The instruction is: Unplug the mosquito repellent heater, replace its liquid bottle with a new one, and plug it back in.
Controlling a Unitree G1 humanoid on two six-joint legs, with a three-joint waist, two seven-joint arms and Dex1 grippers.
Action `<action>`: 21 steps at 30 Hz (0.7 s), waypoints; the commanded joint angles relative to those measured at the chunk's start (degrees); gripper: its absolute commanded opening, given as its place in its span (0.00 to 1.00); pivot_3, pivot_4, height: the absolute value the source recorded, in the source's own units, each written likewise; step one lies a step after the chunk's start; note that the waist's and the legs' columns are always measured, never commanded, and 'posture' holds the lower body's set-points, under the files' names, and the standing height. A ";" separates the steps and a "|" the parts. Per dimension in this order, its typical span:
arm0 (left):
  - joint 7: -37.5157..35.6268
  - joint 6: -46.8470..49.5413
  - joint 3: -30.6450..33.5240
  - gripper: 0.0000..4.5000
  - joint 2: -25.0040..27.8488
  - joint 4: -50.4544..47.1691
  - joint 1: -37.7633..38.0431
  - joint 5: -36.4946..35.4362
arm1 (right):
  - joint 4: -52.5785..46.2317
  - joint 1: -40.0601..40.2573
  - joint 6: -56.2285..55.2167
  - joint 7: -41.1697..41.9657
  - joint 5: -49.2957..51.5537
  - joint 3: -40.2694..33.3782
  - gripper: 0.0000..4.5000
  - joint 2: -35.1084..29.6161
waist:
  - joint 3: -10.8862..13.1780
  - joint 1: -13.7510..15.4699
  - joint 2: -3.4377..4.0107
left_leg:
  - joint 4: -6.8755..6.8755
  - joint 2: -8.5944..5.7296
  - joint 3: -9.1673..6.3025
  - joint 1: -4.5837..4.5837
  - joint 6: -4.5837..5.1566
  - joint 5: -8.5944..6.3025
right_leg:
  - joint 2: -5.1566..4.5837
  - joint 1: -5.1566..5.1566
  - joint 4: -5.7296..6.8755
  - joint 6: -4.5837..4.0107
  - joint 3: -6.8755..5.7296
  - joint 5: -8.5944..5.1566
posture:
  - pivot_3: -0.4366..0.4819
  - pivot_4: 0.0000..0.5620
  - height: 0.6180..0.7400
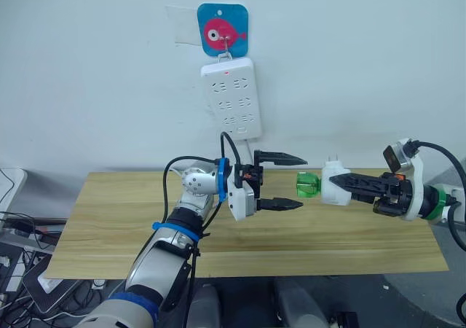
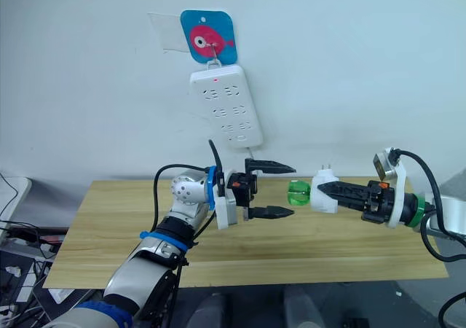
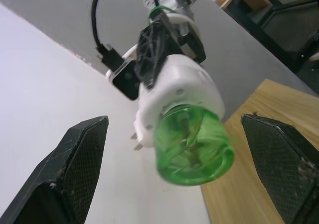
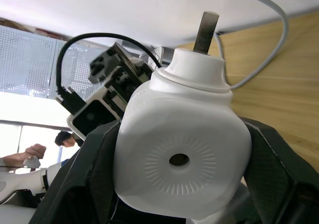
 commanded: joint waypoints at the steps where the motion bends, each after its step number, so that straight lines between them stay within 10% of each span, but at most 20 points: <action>1: 4.10 -3.37 -1.33 1.00 -0.16 1.69 -0.79 2.42 | -1.97 -1.07 0.59 1.10 1.45 -1.94 0.69 0.34 | 0.00 -0.02 0.00 | 0.00 0.00 0.00 0.00 0.00 0.00 | 0.00 0.00 0.00 0.00 0.00 0.00 | 0.37 0.30 1.00; 10: 13.85 -6.12 -2.69 1.00 0.38 6.25 -3.40 8.38 | -3.00 -0.46 0.63 1.07 1.45 -2.11 0.69 0.67 | 0.00 -0.09 0.00 | 0.01 0.00 -0.01 -0.01 0.00 0.00 | 0.00 0.00 0.02 0.00 -0.01 0.00 | 0.36 0.31 1.00; 18: 16.63 -6.41 -6.80 0.53 1.75 6.47 -3.39 7.89 | -2.98 -0.65 0.50 0.82 1.45 -1.93 0.69 1.13 | 0.00 -0.23 0.01 | 0.01 0.00 -0.02 0.00 0.01 0.00 | 0.00 0.00 0.05 0.00 -0.01 0.00 | 0.36 0.32 1.00; 21: 16.92 -5.67 -7.91 0.50 2.25 6.44 -3.42 6.77 | -3.14 -0.48 0.64 1.04 1.45 -2.06 0.69 1.03 | 0.00 -0.25 0.01 | 0.01 0.01 -0.02 0.00 0.01 0.00 | 0.00 0.00 0.05 0.00 -0.01 0.00 | 0.36 0.32 1.00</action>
